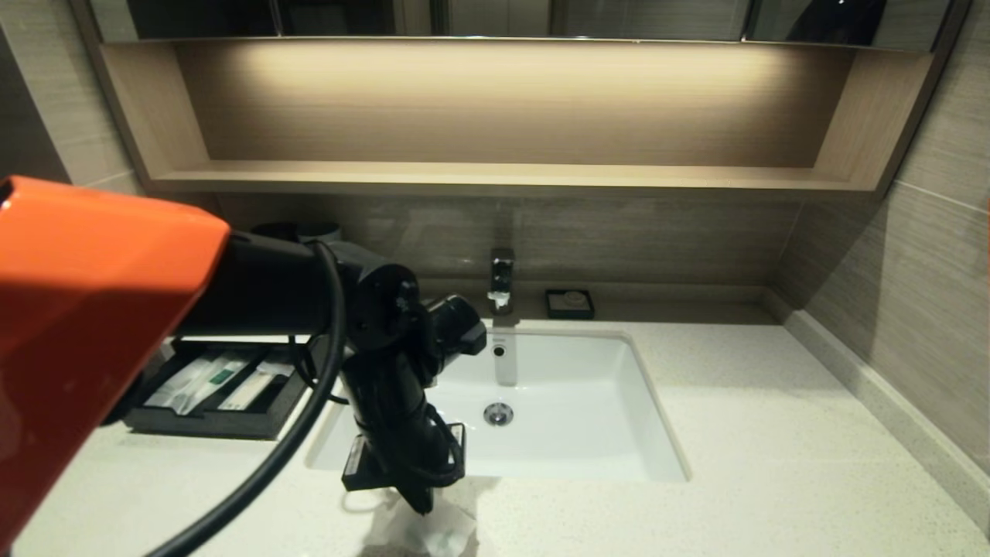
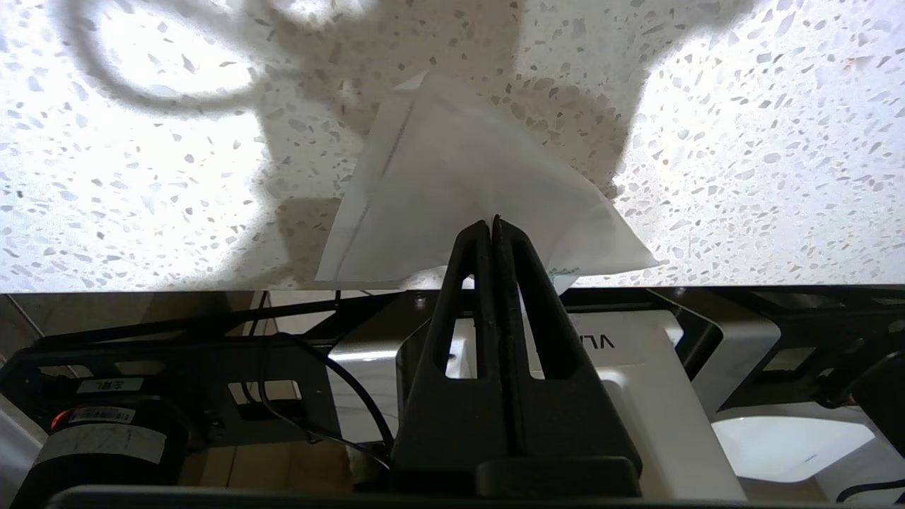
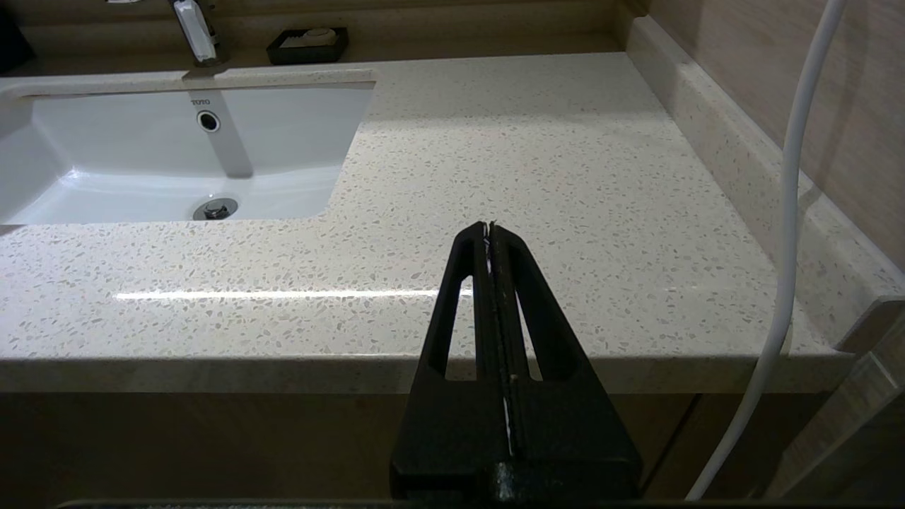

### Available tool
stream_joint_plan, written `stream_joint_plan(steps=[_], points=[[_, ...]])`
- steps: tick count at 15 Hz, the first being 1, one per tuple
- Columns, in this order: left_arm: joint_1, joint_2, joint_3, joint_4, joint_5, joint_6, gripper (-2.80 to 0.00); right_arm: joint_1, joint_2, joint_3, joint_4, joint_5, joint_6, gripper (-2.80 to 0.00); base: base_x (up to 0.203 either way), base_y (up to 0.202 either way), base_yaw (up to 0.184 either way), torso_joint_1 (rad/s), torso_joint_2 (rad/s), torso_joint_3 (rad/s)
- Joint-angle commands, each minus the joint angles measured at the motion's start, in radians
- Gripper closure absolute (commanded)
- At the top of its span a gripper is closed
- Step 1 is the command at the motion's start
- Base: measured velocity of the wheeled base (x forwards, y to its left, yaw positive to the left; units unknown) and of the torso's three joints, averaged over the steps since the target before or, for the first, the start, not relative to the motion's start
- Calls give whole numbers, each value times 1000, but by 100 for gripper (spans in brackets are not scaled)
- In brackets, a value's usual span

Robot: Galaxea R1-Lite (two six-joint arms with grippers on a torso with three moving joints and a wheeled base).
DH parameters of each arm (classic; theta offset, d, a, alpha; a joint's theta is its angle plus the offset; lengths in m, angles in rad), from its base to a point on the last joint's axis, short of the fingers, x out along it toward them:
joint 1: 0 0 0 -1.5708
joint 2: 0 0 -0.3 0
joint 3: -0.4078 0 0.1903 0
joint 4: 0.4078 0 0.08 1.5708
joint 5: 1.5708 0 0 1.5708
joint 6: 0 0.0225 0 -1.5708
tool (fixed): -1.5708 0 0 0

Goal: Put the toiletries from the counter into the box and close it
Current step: Pick up the bathroom toiletry

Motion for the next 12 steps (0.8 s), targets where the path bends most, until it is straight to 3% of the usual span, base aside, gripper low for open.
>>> stream_joint_plan(steps=[1,8,12], points=[[5,-39,2,6,1,-2,0,0,2,0,0,0,0,0,0,0,0,0,0,0],[82,-108,57,15,6,4,0,0,2,0,0,0,0,0,0,0,0,0,0,0],[150,-133,130,7,45,4,0,0,2,0,0,0,0,0,0,0,0,0,0,0]])
